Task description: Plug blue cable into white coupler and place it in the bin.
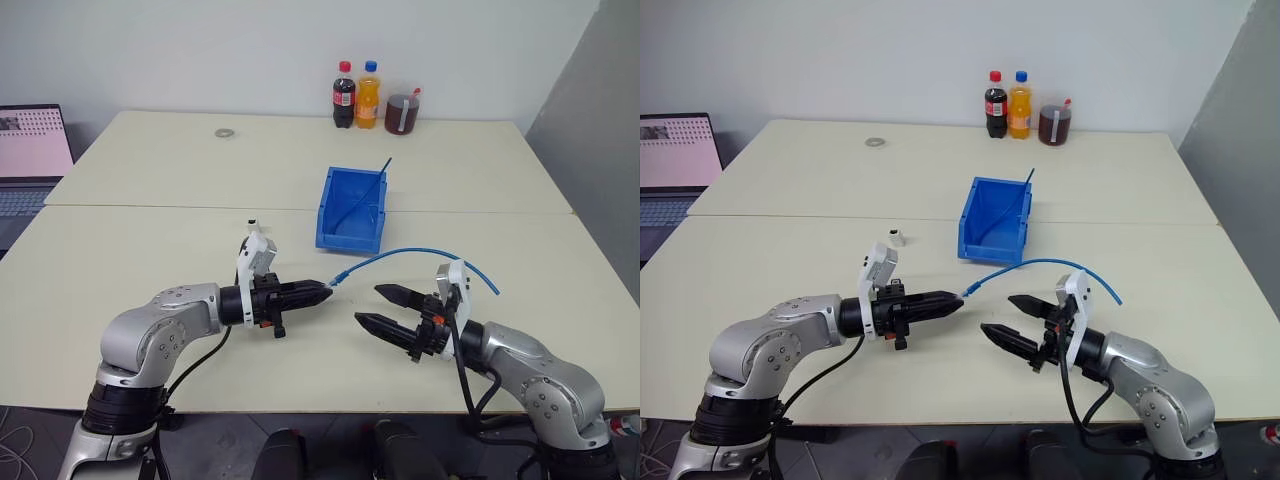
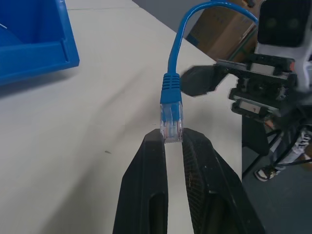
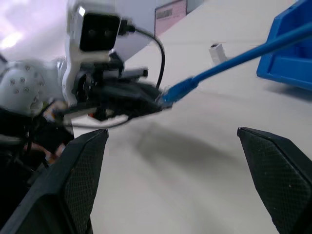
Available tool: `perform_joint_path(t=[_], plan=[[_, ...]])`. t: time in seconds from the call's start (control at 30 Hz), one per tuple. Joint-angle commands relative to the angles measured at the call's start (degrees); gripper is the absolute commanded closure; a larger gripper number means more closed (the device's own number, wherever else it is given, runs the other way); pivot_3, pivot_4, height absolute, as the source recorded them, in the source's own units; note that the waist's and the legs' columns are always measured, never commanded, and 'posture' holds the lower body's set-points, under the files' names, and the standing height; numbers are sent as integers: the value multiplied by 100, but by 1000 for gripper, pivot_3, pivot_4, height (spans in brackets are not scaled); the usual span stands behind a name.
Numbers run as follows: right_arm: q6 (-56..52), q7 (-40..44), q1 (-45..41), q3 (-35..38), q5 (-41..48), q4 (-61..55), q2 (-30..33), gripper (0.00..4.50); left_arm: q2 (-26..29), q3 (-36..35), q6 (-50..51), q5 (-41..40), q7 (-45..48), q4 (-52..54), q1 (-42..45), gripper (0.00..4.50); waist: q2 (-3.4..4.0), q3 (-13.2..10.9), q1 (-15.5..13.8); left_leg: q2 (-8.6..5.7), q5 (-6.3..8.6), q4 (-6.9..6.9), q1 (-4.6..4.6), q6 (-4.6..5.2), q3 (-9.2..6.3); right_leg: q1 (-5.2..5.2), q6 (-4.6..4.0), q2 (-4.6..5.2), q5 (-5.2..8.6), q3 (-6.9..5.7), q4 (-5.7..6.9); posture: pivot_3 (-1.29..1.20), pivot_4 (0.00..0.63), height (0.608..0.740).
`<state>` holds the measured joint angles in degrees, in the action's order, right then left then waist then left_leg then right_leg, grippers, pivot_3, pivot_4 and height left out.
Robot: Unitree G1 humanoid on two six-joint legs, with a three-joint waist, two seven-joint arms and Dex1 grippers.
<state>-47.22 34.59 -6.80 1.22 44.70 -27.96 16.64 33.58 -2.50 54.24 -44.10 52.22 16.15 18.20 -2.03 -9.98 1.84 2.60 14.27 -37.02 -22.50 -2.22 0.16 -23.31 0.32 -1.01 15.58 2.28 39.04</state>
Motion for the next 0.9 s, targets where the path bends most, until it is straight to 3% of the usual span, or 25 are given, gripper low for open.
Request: perform_joint_path(t=[0.03, 0.6, 0.7, 0.9], plan=[[-216, -237, -275, 154, 594, 130, -259, 0, 69, -146, 6, -250, 72, 225, -50, 4310, 0, 0, -1, 0, 0, 1, 0, 0, 0, 0, 0, 0, 0, 0, -2, 0, 150, 740], [-329, -411, -719, -135, 769, 617, -668, 0, 39, -142, -122, -425, 135, 188, -127, 4310, 2, -1, -1, 0, 0, 2, -2, 0, 1, -3, -1, 0, 0, 1, -3, 0, 150, 740], [-363, -365, -729, -149, 787, 621, -640, 436, 21, -140, -139, -442, 128, 183, -122, 4310, 1, -1, 0, 0, 0, 2, -3, 0, 0, -3, -1, 0, 0, 0, -3, 0, 150, 740], [-374, -323, -746, -153, 827, 617, -641, 2013, 15, -128, -144, -495, 148, 208, -125, 4310, 1, -1, -1, 0, 0, 3, -3, 0, 1, -3, -1, 0, 0, 1, -4, 0, 150, 740]])
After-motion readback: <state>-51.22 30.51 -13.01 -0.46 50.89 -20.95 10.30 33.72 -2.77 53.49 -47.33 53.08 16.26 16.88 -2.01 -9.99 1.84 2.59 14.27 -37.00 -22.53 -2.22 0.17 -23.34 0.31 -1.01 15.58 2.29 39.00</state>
